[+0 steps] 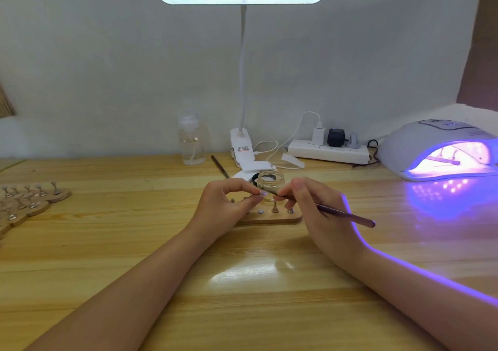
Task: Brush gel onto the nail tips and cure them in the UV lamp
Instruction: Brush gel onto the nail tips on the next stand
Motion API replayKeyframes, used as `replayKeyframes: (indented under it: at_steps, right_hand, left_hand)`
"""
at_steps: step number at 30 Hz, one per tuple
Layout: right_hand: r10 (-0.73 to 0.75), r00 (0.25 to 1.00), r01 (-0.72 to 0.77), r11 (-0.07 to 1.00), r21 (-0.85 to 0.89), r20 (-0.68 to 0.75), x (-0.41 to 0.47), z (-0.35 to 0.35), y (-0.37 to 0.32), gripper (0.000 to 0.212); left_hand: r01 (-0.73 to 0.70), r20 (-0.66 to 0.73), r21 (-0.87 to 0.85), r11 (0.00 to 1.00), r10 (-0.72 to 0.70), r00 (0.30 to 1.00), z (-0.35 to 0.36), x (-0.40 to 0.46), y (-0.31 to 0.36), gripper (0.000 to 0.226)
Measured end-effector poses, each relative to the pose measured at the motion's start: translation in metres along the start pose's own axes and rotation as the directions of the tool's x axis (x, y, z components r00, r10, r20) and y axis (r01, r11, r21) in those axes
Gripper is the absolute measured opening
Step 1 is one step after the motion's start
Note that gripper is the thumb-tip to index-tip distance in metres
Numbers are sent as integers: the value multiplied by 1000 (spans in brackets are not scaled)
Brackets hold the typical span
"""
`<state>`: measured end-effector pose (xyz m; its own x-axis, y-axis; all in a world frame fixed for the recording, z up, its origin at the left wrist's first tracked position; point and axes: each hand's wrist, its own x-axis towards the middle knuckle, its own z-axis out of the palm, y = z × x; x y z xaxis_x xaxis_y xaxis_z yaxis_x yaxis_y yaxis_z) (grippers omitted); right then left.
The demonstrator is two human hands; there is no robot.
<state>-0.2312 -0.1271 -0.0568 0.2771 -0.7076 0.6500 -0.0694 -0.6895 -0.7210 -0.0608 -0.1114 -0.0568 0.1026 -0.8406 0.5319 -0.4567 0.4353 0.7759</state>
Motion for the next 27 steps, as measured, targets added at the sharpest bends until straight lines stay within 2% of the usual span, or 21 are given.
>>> replayKeyframes:
  at_steps: [3,5,9,13,15,18,23,27]
  right_hand:
    - [71,994,-62,992,108,-78,-1,2,1,40]
    - [69,991,-55,992,117,-116,-1,2,1,42]
    - [-36,998,35,999,-15,-56,1,1,0,30]
    - [95,992,-86,991,106,-88,0,3,0,44]
    - [50,993,-41,995,86,-105,-1,2,1,45]
    - [-48,997,47,999,-12,-58,1,0,0,31]
    - [71,995,-63,994,94,-76,-1,2,1,46]
    - [-25,999,24,1000,-20,-42,1,0,0,30]
  left_hand:
    - [-63,13,9,998,63,998,0,1,-1,21]
    - [-83,13,12,996,83,996,0,2,-3,21]
    - [-86,8,8,996,85,996,-1,2,-4,25]
    - [-78,30,-32,996,79,996,-1,2,-5,22]
    - [-68,32,-40,997,69,997,-1,2,-5,20]
    - [-52,26,-42,998,53,998,0,2,-5,19]
    - [-33,12,-46,998,34,999,0,2,-5,16]
    - [-36,1,-30,999,36,999,0,1,-3,19]
